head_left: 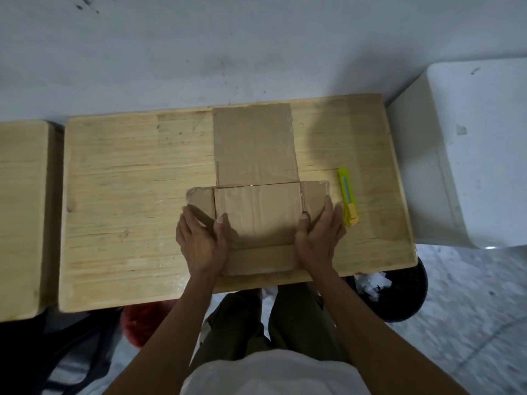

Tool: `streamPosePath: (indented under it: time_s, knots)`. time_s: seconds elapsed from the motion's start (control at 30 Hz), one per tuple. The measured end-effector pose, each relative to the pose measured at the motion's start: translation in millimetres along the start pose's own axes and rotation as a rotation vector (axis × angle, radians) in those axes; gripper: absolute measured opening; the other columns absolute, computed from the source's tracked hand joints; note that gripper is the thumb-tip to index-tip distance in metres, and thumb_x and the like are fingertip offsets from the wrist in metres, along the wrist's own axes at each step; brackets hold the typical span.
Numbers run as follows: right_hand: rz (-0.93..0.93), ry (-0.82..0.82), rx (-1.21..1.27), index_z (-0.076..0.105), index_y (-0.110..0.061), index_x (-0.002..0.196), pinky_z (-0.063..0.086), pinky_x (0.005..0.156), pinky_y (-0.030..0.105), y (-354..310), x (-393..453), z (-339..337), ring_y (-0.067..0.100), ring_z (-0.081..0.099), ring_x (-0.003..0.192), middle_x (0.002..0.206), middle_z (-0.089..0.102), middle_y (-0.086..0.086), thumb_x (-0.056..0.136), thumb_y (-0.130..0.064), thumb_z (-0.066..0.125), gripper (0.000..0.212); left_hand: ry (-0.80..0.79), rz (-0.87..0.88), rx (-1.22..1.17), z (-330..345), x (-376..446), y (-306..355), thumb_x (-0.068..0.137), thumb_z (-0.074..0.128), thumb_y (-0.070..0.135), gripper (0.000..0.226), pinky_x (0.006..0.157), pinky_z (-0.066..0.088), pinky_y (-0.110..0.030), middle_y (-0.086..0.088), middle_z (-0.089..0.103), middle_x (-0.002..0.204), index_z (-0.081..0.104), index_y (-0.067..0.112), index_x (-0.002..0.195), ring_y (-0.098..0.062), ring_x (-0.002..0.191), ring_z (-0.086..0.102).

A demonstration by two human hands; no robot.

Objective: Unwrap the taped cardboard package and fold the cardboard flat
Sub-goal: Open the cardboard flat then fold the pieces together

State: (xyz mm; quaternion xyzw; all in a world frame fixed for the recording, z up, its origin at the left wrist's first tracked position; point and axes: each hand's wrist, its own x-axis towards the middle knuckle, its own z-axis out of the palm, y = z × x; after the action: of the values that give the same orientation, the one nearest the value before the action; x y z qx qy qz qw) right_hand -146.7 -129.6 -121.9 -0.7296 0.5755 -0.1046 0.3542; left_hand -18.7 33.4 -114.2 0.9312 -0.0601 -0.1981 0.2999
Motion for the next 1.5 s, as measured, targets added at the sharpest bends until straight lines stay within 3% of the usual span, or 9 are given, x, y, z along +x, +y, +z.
streamPosePath:
  time_s: [0.13,0.27,0.4,0.5,0.57,0.67,0.77,0.9,1.5]
  knots:
    - [-0.035,0.060,0.016,0.033,-0.010,0.149,0.026,0.113,0.046,3,5,0,0.034,0.036,0.135,0.148,0.043,0.013,0.089,-0.017,0.062,0.067,0.002,-0.009,-0.021,-3,0,3,0.089,0.038,0.061,0.090,0.118,0.016,-0.050,-0.023,0.025,0.159,0.013,0.006,0.156,-0.040,0.147,0.019]
    - [0.114,0.112,0.144,0.040,-0.017,0.145,0.047,0.101,0.045,-2,22,-2,0.035,0.054,0.118,0.131,0.058,0.011,0.086,-0.031,0.065,0.065,0.049,-0.125,-0.057,-10,5,7,0.095,0.048,0.055,0.080,0.111,0.026,-0.056,-0.026,0.035,0.151,0.020,0.009,0.155,-0.044,0.139,0.028]
    - [-0.053,0.070,0.260,0.040,-0.015,0.145,0.041,0.083,0.005,-26,18,-21,0.022,0.060,0.106,0.114,0.062,0.006,0.091,-0.023,0.066,0.060,0.160,-0.021,-0.110,-20,-2,14,0.098,0.049,0.050,0.070,0.104,0.040,-0.053,-0.023,0.052,0.134,0.028,0.009,0.152,-0.039,0.126,0.045]
    - [-0.261,-0.113,0.203,0.026,-0.025,0.153,0.038,0.097,0.021,-45,-7,-25,0.009,0.050,0.122,0.132,0.058,-0.001,0.094,-0.027,0.063,0.070,0.106,0.092,-0.141,-16,-16,32,0.100,0.049,0.043,0.065,0.106,0.034,-0.037,-0.014,0.047,0.145,0.029,0.011,0.153,-0.030,0.135,0.041]
    - [-0.379,-0.219,0.093,0.015,-0.025,0.157,0.027,0.101,0.014,-44,-20,-16,-0.001,0.035,0.130,0.150,0.044,-0.003,0.096,-0.033,0.059,0.075,0.049,0.219,-0.098,-6,-20,33,0.101,0.047,0.043,0.064,0.110,0.030,-0.033,-0.011,0.039,0.155,0.026,0.014,0.155,-0.026,0.142,0.036]
    - [-0.507,-0.274,-0.079,0.008,-0.019,0.158,0.021,0.115,0.018,-32,-28,2,0.003,0.016,0.147,0.164,0.017,-0.002,0.099,-0.041,0.046,0.073,-0.073,0.318,-0.004,13,-20,18,0.100,0.035,0.048,0.068,0.122,0.024,-0.046,-0.009,0.020,0.165,0.016,0.014,0.157,-0.025,0.152,0.019]
    - [-0.585,-0.294,-0.259,0.010,-0.011,0.157,0.017,0.123,0.044,-10,-29,19,0.013,0.005,0.153,0.166,0.012,0.003,0.102,-0.039,0.036,0.067,-0.145,0.353,0.143,25,-19,4,0.100,0.017,0.052,0.069,0.124,0.007,-0.051,-0.003,-0.001,0.167,0.002,0.017,0.157,-0.019,0.154,-0.006]
    - [-0.578,-0.347,-0.368,-0.002,-0.019,0.157,0.008,0.123,0.050,-3,-22,27,0.008,-0.005,0.152,0.166,0.005,-0.004,0.104,-0.039,0.029,0.064,-0.219,0.354,0.374,28,-8,-5,0.098,0.004,0.056,0.070,0.123,-0.005,-0.053,-0.002,-0.016,0.165,-0.008,0.021,0.157,-0.020,0.151,-0.021]
    - [-0.614,-0.238,-0.580,0.016,-0.016,0.157,0.010,0.121,0.054,9,-21,46,0.018,0.008,0.153,0.165,0.014,0.002,0.099,-0.044,0.035,0.067,-0.040,0.401,0.521,49,-10,-16,0.101,0.035,0.044,0.064,0.120,0.013,-0.061,-0.008,0.008,0.167,0.016,0.023,0.159,-0.029,0.155,0.004]
